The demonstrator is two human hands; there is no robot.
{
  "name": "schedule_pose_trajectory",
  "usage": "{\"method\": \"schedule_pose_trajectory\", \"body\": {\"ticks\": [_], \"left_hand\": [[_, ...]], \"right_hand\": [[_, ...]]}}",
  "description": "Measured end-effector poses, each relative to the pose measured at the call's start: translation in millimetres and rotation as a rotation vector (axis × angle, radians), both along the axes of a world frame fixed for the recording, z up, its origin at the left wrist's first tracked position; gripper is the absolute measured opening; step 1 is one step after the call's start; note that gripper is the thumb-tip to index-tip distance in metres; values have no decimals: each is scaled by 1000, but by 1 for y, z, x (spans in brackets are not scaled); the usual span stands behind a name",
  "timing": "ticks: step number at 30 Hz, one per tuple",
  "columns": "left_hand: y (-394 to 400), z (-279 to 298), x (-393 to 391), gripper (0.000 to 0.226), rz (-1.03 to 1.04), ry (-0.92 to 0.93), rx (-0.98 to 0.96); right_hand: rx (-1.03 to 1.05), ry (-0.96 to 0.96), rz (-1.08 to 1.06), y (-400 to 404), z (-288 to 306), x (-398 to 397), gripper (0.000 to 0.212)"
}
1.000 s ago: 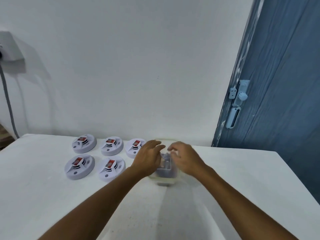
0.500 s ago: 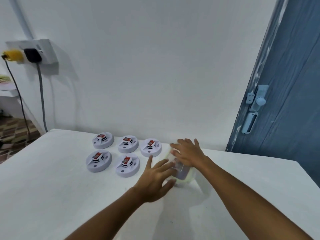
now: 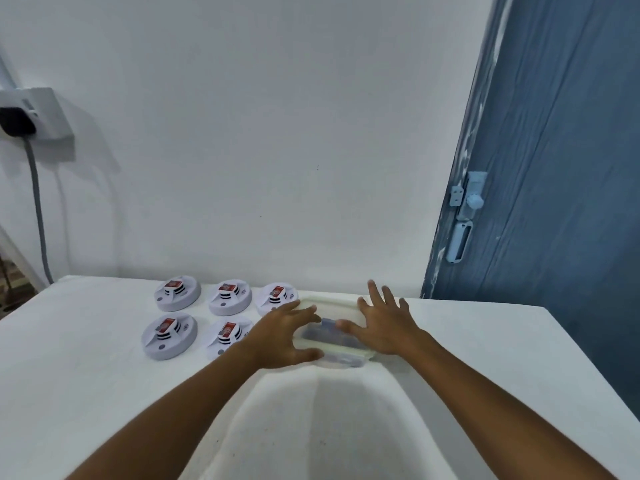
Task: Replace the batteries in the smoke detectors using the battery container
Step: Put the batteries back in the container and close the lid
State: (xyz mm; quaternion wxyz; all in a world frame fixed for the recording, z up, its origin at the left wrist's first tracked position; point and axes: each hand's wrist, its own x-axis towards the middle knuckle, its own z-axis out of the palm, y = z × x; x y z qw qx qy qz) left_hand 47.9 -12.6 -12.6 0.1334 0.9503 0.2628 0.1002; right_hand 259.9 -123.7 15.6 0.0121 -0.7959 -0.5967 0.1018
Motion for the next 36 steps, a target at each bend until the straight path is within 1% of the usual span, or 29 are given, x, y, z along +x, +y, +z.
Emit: {"method": "schedule_pose_trajectory", "body": {"ticks": [2, 4, 5, 6, 8, 10, 13, 15, 19, 23, 26, 28, 30, 31, 33, 36], "left_hand": [[2, 3, 0, 90, -6, 8, 37], [0, 6, 1, 91, -40, -43, 118], [0, 5, 2, 90, -60, -72, 159], [-1, 5, 2, 90, -66, -62, 179], [0, 6, 0, 95, -63, 34, 170], [1, 5, 1, 95, -97, 25, 241], [-3, 1, 3, 73, -149, -89, 399], [-6, -2, 3, 66, -156, -125, 453], [-7, -8, 3, 64, -115, -107, 491], [-8, -17, 5, 59, -94, -123, 540], [-11, -20, 6, 57, -75, -134, 497], [-16, -22, 5, 57, -54, -176, 459], [-20, -26, 5, 58, -48, -219, 430], [-24, -29, 4, 62, -55, -217, 425], [-34, -33, 5, 68, -93, -185, 438], [-44, -39, 4, 67, -110, -149, 493]], "right_hand": [[-62, -26, 66, -1, 5, -2, 116], [-57, -32, 165, -3, 3, -4, 120], [-40, -44, 223, -4, 2, -7, 119], [-27, -57, 274, -5, 2, -9, 117], [-11, -63, 323, -5, 3, -14, 109], [16, -51, 322, -5, 5, -16, 100], [81, -49, 324, -6, 5, -17, 90], [99, -61, 325, -7, 3, -17, 88], [105, -65, 313, -9, 3, -18, 89], [142, -118, 316, -7, 0, -22, 83], [145, -130, 315, -7, -3, -23, 84], [138, -55, 306, -8, -3, -18, 92], [168, 90, 260, -10, -4, -13, 95], [202, 140, 232, -10, -6, -11, 90], [260, 169, 162, -12, -11, -7, 74], [259, 225, 87, -18, -19, -2, 62]]}}
